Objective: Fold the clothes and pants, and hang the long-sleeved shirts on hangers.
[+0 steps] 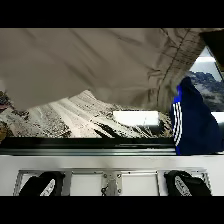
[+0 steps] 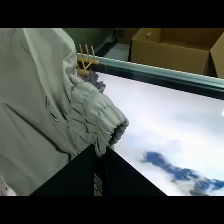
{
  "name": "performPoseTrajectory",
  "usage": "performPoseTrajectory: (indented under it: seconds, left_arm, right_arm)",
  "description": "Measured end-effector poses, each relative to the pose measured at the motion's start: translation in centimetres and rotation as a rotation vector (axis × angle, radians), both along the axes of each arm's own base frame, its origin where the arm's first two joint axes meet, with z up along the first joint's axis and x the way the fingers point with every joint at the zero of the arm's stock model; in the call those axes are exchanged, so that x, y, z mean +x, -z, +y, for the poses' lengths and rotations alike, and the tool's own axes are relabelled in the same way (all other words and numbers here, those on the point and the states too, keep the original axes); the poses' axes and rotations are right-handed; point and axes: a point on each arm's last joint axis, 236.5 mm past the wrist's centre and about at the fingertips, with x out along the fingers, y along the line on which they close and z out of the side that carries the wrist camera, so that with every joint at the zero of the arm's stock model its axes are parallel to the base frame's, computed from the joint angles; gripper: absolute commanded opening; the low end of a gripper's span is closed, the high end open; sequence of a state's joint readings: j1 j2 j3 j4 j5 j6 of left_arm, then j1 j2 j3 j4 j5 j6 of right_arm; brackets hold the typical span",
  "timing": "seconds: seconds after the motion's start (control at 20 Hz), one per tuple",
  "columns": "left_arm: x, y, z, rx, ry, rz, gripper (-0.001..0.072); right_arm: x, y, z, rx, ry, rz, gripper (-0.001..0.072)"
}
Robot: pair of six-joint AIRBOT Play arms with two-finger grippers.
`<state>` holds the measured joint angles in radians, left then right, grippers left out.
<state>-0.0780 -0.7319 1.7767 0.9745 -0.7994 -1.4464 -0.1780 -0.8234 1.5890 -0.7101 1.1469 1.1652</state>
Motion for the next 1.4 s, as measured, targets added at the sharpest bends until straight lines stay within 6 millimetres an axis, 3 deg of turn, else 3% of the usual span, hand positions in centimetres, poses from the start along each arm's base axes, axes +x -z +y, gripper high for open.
performPoseTrajectory:
  seconds: [0.15,0.3,0.4,0.55,0.8,0.95,1.05,1.15,1.25,1.35,1.4]
  left_arm:
    - [-1.6,-1.1,0.4,-0.013,-0.01,-0.044,0.0003]
    - [1.9,0.3,1.0,-0.005,-0.044,0.015,0.0003]
    - [6.4,2.5,1.3,0.0,-0.061,0.096,0.0004]
    - [15.2,7.4,1.1,-0.007,-0.066,0.235,0.0004]
    - [28.5,16.2,-1.1,-0.005,-0.084,0.336,0.0004]
    - [34.1,22.0,-3.6,0.018,-0.069,0.408,0.0004]
    - [36.7,25.7,-4.9,0.041,-0.051,0.466,0.0004]
    - [38.1,28.5,-5.5,0.07,-0.033,0.518,0.0003]
    - [38.6,30.2,-5.2,0.089,-0.02,0.569,0.0003]
    - [38.3,29.6,-4.1,0.083,-0.023,0.586,0.0002]
    - [37.6,28.0,-3.4,0.07,-0.028,0.574,0.0003]
  right_arm:
    - [-1.3,0.1,0.5,0.039,-0.008,0.043,0.0031]
    - [-0.7,2.3,1.0,0.067,-0.038,0.157,0.0031]
    - [0.7,5.0,1.7,0.079,-0.068,0.254,0.0031]
    - [4.2,11.0,2.5,0.071,-0.084,0.429,0.0031]
    - [12.9,21.3,0.0,0.056,0.085,0.628,0.0031]
    - [17.4,26.6,-1.8,0.055,0.184,0.68,0.0032]
    - [19.5,28.9,-2.9,0.067,0.235,0.69,0.0032]
    - [21.1,30.2,-4.4,0.076,0.286,0.681,0.0031]
    - [21.8,30.3,-5.6,0.084,0.319,0.662,0.0031]
    - [21.7,28.5,-6.3,0.07,0.326,0.605,0.0031]
    - [21.4,26.7,-6.5,0.058,0.321,0.557,0.0031]
